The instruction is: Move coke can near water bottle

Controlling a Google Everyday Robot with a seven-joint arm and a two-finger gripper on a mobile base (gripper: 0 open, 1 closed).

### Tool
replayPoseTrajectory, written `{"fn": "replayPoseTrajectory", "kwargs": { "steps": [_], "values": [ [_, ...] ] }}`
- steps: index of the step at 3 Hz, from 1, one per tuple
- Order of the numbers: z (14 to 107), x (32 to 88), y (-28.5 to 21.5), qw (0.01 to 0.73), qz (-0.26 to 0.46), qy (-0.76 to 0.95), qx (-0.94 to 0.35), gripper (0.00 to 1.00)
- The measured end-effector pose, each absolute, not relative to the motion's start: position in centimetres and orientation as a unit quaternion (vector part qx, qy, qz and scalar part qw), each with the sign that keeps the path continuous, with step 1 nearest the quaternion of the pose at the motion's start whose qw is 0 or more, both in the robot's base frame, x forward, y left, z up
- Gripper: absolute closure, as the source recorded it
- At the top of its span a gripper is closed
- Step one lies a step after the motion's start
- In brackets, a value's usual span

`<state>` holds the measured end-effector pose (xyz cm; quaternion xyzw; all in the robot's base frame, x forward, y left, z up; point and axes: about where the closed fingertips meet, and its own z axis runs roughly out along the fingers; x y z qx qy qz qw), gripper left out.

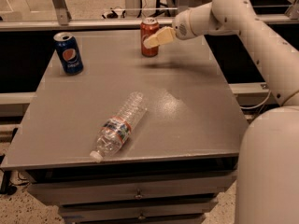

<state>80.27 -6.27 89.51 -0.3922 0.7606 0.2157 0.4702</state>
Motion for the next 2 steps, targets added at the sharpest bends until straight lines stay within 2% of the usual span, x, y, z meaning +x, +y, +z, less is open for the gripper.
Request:
{"fn": "replayPoseTrajectory", "kwargs": {
  "steps": [1,2],
  "values": [
    [88.6,81.4,-4.3,0.464,0.233,0.762,-0.386,0.17],
    [88.5,81.6,-1.9,0.456,0.262,0.760,-0.383,0.41]
  ]
}}
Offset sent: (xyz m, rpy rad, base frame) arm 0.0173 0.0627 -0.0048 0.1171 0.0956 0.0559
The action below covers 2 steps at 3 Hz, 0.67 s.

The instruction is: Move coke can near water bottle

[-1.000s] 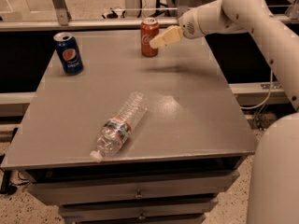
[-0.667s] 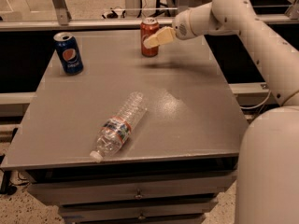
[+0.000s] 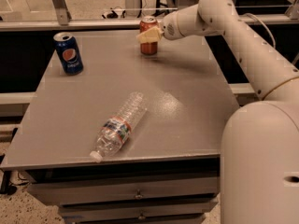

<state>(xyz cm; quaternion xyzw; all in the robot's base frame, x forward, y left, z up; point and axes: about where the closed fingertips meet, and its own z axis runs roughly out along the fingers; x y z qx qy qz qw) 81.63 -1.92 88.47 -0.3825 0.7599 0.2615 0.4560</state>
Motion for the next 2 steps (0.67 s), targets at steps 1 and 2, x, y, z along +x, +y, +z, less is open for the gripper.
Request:
{"fn": "replayPoseTrajectory", "kwargs": {
  "steps": [1,2],
  "values": [
    [89.5,80.5,-1.4,0.457,0.285,0.751,-0.383,0.64],
    [91.8,76.8,-1.8,0.460,0.317,0.727,-0.400,0.87]
  ]
}}
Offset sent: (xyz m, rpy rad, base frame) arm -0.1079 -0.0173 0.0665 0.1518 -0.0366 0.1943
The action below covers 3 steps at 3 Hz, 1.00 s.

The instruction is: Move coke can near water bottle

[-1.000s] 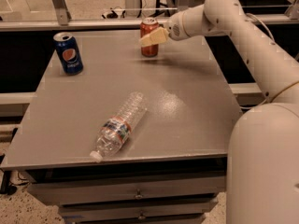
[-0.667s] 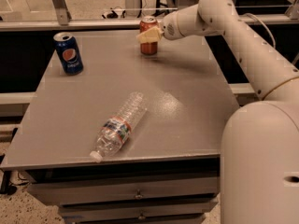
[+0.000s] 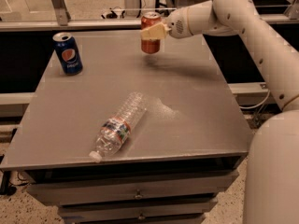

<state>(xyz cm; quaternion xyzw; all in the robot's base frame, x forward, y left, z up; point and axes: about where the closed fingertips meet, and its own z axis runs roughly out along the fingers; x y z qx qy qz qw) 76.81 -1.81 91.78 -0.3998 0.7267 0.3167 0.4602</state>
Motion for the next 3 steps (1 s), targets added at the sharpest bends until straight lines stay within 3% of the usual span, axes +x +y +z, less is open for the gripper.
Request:
{"fn": "replayPoseTrajectory", "kwargs": {
  "steps": [1,3],
  "values": [
    [93.7,70.7,-2.6,0.456,0.350,0.695,-0.432,1.00],
    [93.8,57.9,-3.4,0.435,0.396,0.626,-0.512,1.00]
  ]
}}
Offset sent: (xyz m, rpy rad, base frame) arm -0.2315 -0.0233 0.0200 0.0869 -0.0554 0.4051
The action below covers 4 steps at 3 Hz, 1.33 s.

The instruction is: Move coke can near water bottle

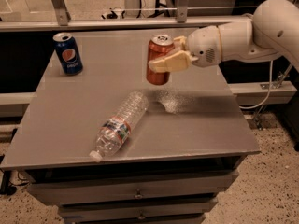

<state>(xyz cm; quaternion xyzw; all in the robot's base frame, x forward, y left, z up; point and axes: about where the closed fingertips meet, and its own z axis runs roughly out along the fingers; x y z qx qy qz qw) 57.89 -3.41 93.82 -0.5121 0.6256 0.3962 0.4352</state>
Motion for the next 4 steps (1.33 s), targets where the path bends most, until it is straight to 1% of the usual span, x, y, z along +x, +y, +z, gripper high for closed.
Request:
{"fn": "replayPoseTrajectory", "kwargs": {
  "steps": [1,2,4],
  "values": [
    [93.4,53.8,-4.4,0.431,0.387,0.604,-0.548,1.00],
    [93.0,51.0,-5.2,0.425,0.378,0.591,-0.572,1.00],
    [91.9,46.8,-3.0,0.424,0.402,0.556,-0.591,1.00]
  ]
}}
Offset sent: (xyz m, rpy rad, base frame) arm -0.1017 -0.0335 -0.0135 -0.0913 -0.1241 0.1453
